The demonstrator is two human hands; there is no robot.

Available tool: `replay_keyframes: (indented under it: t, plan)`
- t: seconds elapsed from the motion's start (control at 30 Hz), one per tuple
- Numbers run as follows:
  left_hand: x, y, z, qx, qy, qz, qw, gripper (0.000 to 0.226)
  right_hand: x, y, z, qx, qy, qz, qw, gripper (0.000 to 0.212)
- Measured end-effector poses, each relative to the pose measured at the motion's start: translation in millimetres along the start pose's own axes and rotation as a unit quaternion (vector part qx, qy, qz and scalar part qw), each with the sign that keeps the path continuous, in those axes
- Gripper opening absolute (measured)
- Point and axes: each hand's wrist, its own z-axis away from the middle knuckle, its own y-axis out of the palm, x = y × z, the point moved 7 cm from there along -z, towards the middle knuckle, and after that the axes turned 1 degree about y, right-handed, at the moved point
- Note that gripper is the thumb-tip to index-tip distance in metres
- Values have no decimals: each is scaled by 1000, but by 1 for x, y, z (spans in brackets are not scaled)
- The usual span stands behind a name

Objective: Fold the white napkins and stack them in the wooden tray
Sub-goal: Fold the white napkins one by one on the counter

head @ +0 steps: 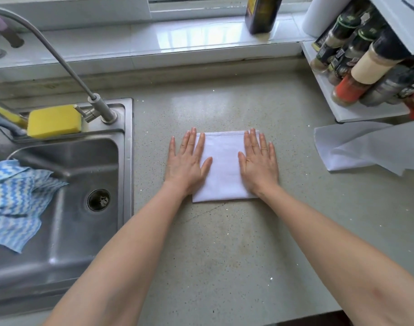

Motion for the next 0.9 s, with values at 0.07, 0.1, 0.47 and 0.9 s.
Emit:
replay_keyframes:
  t: [0.07,0.1,0.47,0.9]
  plan:
    - [-1,-2,2,-8,1,-5,1000,68,-3,-11,15,-19,-29,-2,999,62]
    - [-1,-3,2,-12,-1,-7,1000,68,3,-19,28,-41,-98,2,994,63]
    - [-37,-45,33,-78,169,35,982,49,14,3,73,122,-297,90,943,64]
    - [-32,-14,65,75,53,59,994,79,15,-15,64,91,-231,99,963,65]
